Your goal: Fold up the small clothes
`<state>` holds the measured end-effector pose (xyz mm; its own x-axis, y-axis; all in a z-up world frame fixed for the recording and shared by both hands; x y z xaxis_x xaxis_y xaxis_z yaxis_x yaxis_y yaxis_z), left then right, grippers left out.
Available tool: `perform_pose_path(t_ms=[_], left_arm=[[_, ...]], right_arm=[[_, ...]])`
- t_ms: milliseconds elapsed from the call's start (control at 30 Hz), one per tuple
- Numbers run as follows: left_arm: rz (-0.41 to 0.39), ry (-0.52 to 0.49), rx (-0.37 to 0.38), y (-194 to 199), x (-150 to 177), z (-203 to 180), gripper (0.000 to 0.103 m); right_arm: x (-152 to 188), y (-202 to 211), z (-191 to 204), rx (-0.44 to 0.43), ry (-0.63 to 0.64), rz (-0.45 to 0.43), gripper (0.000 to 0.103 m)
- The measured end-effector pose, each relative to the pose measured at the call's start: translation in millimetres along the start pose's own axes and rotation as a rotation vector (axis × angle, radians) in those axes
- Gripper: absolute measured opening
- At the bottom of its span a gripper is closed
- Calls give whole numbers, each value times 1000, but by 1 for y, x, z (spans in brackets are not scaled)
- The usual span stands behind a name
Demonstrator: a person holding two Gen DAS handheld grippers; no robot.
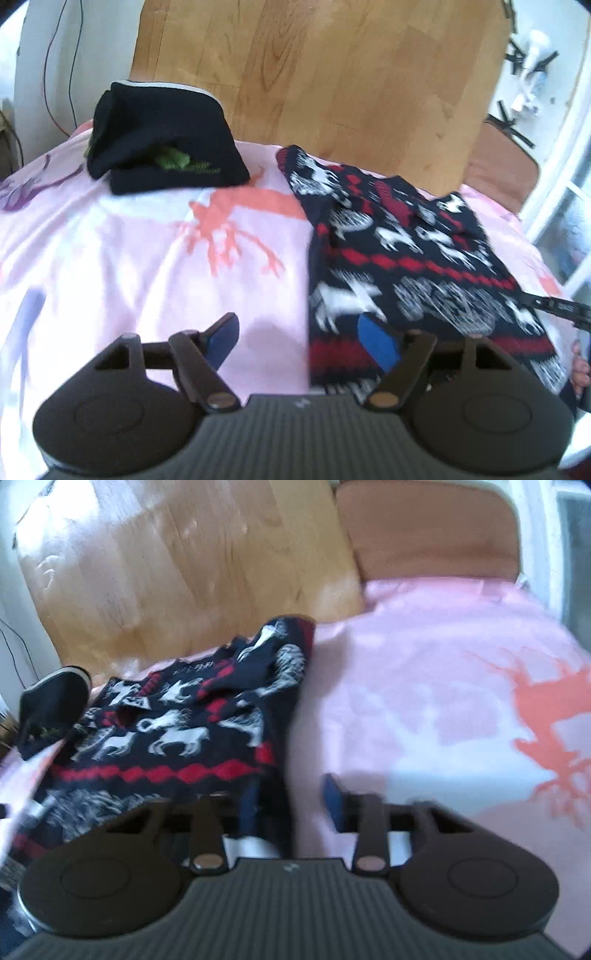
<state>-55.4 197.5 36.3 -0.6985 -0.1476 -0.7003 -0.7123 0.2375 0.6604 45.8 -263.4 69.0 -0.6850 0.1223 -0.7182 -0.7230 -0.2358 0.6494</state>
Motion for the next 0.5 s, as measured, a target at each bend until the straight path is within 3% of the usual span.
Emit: perform_pose_path(t_ms=[100, 267, 333, 467, 500], left_arm=[[25, -10, 20, 19, 18, -6, 71], [80, -26, 36, 36, 43, -13, 66], [117, -20, 49, 38, 53, -16, 58], [122, -65, 52, 49, 67, -29, 44], [133, -72, 67, 51, 69, -31, 34]], right_arm=[[9, 21, -13, -2, -52, -10, 30], [34, 63, -31, -177, -157, 30, 32], [48, 80, -35, -243, -177, 60, 32], [77, 109, -38, -296, -190, 116, 33], [83, 115, -37, -306, -192, 127, 33]])
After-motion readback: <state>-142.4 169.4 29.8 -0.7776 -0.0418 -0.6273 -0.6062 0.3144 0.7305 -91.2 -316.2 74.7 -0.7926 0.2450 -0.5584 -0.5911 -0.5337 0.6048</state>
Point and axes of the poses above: each gripper's, at about its wrist camera, not at the fingertips, and y roughly against the way its jaws point, z to its left, x to its underside, the point moved 1 cm from there along -y, roughly the way its jaws point
